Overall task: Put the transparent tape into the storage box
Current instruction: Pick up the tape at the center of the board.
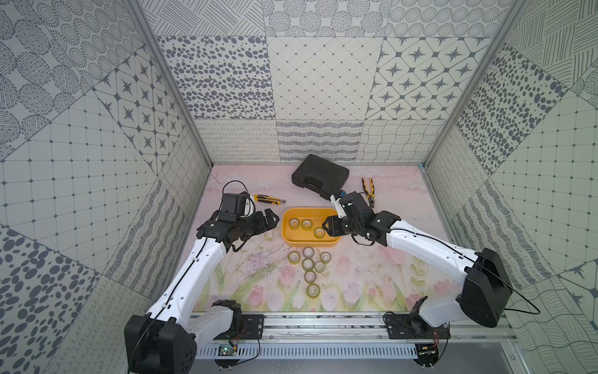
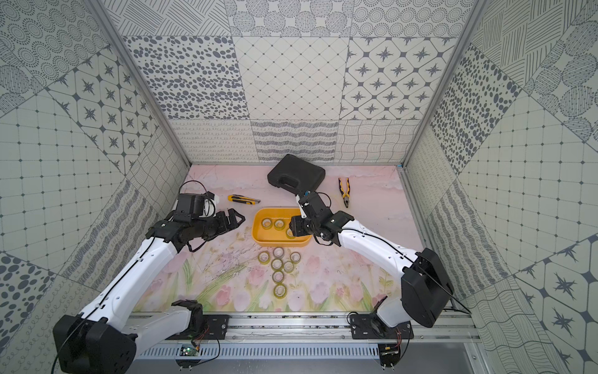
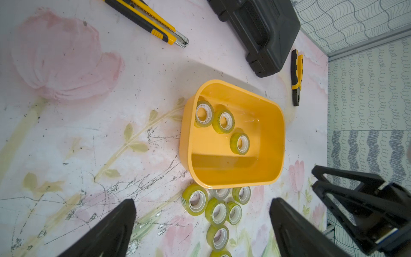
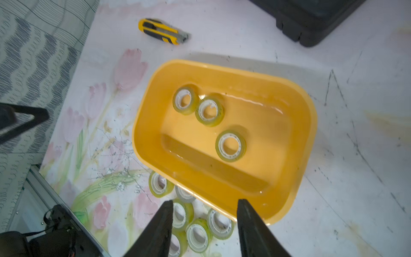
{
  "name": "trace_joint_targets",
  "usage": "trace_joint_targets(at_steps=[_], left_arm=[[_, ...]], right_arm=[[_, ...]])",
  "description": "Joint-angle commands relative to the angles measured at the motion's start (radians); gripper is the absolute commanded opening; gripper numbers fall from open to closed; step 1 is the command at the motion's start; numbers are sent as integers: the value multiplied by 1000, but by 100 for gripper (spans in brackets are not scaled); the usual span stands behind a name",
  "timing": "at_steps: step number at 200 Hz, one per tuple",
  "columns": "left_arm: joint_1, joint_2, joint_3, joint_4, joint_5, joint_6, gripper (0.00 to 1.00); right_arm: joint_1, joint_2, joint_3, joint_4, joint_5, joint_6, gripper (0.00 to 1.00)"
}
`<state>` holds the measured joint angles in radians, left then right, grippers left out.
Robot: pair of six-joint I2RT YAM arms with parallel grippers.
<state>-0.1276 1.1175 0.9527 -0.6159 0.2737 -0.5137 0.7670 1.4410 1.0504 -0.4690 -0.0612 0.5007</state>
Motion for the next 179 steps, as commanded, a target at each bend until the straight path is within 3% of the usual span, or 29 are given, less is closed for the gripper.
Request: trace_joint_targets(at_steps=[1, 45, 68, 179], left_arm=[[-2, 7, 5, -24, -5, 20, 99], [-1, 33, 30, -33, -33, 39, 99], [-1, 38, 26, -36, -22, 37, 99], [-1, 27, 14, -53, -19, 43, 99]], right_arm=[[42, -69, -103, 15, -8, 25, 50], [108, -72, -232, 36, 7, 83, 50], [127, -56, -246, 38, 74, 97, 50], [126, 157, -130, 70, 154, 116, 48]])
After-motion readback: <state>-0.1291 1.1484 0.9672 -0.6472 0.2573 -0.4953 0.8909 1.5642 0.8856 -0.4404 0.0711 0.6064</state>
